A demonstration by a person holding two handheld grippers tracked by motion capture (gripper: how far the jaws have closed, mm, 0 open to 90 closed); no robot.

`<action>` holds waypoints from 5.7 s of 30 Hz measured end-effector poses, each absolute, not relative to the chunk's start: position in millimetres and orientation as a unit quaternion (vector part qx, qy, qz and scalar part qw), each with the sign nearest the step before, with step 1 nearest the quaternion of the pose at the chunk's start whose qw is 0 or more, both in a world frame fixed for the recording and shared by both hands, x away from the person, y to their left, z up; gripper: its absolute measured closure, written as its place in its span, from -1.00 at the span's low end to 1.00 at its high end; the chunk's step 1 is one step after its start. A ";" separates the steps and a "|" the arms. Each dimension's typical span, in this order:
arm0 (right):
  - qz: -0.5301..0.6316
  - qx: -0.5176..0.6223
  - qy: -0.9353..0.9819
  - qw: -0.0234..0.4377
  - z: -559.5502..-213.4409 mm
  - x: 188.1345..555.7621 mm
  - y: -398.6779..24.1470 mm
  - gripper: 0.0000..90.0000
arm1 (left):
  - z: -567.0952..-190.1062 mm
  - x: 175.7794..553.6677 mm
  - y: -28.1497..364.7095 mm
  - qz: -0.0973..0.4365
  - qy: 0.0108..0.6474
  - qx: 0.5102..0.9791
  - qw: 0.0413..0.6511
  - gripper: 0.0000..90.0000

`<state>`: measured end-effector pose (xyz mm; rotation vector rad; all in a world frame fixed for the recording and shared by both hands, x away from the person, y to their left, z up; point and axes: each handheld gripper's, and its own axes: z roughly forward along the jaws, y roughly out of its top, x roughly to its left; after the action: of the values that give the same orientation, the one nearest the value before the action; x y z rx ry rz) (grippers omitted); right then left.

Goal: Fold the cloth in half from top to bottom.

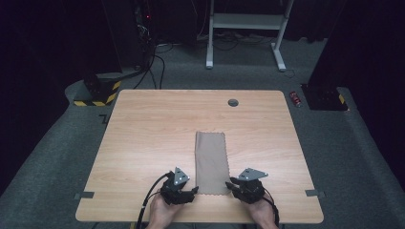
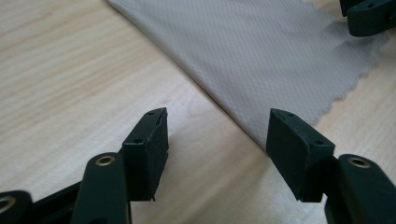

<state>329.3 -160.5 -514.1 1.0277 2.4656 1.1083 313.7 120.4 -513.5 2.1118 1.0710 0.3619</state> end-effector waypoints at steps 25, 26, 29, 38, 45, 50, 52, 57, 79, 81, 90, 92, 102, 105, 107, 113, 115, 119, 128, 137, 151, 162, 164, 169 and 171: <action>0.387 0.441 0.800 0.126 -511.5 429.7 -139.7 0.60 | -504.0 441.0 129.1 0.133 0.487 0.783 0.365 -0.11; 0.386 0.441 0.800 0.129 -511.1 432.9 -139.8 0.61 | -503.8 444.1 129.1 0.131 0.488 0.781 0.367 -0.10; 0.386 0.453 0.793 0.129 -510.2 442.1 -140.7 0.62 | -503.2 454.4 127.0 0.127 0.497 0.775 0.368 -0.10; 0.375 0.468 0.789 0.135 -507.3 468.9 -133.6 0.66 | -507.5 477.7 128.3 0.134 0.533 0.743 0.382 -0.01; 0.364 0.487 0.779 0.155 -508.6 488.3 -129.7 0.53 | -508.6 496.0 122.6 0.138 0.530 0.751 0.368 -0.02; 0.364 0.506 0.766 0.155 -516.0 495.9 -133.0 0.51 | -512.3 502.9 117.0 0.139 0.533 0.751 0.364 -0.02; 0.365 0.510 0.764 0.152 -517.8 497.4 -133.9 0.51 | -514.9 503.3 115.1 0.141 0.532 0.754 0.360 -0.01; 0.363 0.509 0.765 0.154 -518.6 502.2 -128.9 0.48 | -514.8 503.0 113.5 0.149 0.527 0.758 0.353 0.07; 0.323 0.458 0.811 0.167 -514.2 513.5 -112.5 0.83 | -512.6 507.9 99.5 0.176 0.487 0.793 0.321 0.66; 0.326 0.457 0.812 0.160 -514.2 513.5 -111.9 0.92 | -512.6 508.2 99.9 0.167 0.488 0.793 0.326 0.76; 0.312 0.464 0.816 0.149 -509.1 514.7 -110.5 0.99 | -508.1 515.0 98.3 0.140 0.488 0.802 0.314 0.99; 0.318 0.459 0.816 0.152 -501.2 514.5 -111.6 0.99 | -505.7 515.0 98.5 0.138 0.488 0.801 0.319 0.99; 0.338 0.456 0.810 0.148 -486.4 511.5 -118.7 1.00 | -490.8 513.2 107.6 0.124 0.480 0.793 0.353 0.99; 0.339 0.452 0.811 0.152 -483.7 510.7 -117.5 0.99 | -486.4 514.3 108.1 0.125 0.474 0.796 0.354 0.99; 0.342 0.454 0.809 0.153 -482.1 510.5 -118.0 1.00 | -482.3 515.8 107.8 0.127 0.469 0.798 0.356 0.99; 0.353 0.458 0.801 0.156 -477.4 513.2 -123.6 1.00 | -471.3 526.1 109.8 0.124 0.466 0.794 0.369 0.99; 0.347 0.458 0.802 0.161 -473.2 516.5 -121.3 1.00 | -466.8 529.2 109.4 0.129 0.468 0.792 0.371 0.99; 0.354 0.458 0.798 0.165 -467.9 518.0 -123.0 1.00 | -460.3 529.9 109.3 0.132 0.460 0.791 0.382 0.99; 0.351 0.450 0.805 0.162 -469.9 508.0 -125.0 1.00 | -469.4 518.6 111.0 0.115 0.458 0.796 0.379 0.99; 0.349 0.441 0.813 0.150 -482.3 495.1 -126.3 1.00 | -479.4 504.4 113.2 0.102 0.440 0.811 0.371 0.99; 0.355 0.428 0.819 0.142 -485.6 474.1 -136.1 1.00 | -481.4 482.4 112.4 0.095 0.427 0.812 0.386 0.99; 0.364 0.410 0.824 0.146 -479.3 459.0 -133.1 1.00 | -477.0 470.9 117.1 0.099 0.422 0.812 0.390 0.99; 0.364 0.408 0.824 0.147 -478.1 457.2 -133.4 1.00 | -475.5 469.4 117.8 0.099 0.419 0.812 0.394 0.99; 0.370 0.406 0.823 0.146 -475.4 453.4 -136.2 1.00 | -473.6 465.5 117.5 0.100 0.413 0.815 0.394 0.99; 0.372 0.403 0.823 0.146 -474.8 452.1 -136.2 1.00 | -472.7 463.8 118.1 0.101 0.412 0.814 0.397 0.99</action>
<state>452.1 -136.2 -474.8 1.1614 2.3693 1.0708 463.8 118.1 -472.7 2.0627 1.0426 0.2554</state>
